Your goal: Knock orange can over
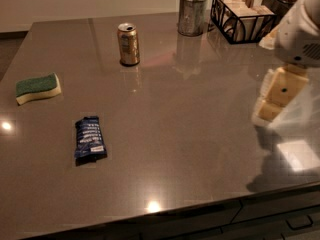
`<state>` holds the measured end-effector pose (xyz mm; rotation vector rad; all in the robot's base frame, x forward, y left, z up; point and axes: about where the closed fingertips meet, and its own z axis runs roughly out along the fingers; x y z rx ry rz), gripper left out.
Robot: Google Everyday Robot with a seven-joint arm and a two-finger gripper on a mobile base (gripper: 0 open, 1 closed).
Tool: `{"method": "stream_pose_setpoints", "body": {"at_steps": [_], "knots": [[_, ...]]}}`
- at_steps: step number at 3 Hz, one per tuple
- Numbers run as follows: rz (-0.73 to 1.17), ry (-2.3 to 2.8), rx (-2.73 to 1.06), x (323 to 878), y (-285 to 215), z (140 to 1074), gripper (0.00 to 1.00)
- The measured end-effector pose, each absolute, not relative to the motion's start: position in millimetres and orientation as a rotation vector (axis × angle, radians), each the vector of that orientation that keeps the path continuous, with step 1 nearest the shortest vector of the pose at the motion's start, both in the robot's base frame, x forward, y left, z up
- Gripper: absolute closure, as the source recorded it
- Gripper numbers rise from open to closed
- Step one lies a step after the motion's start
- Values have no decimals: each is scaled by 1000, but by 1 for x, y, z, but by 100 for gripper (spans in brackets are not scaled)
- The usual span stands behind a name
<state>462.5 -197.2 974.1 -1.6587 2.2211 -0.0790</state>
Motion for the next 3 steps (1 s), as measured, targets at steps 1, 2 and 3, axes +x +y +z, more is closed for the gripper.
{"method": "stream_pose_setpoints", "body": {"at_steps": [1, 2, 3], "knots": [[-47, 2208, -1554, 513, -159, 967, 0], [4, 2199, -1450, 561, -122, 957, 0], [77, 2184, -1351, 609, -83, 947, 0]]}}
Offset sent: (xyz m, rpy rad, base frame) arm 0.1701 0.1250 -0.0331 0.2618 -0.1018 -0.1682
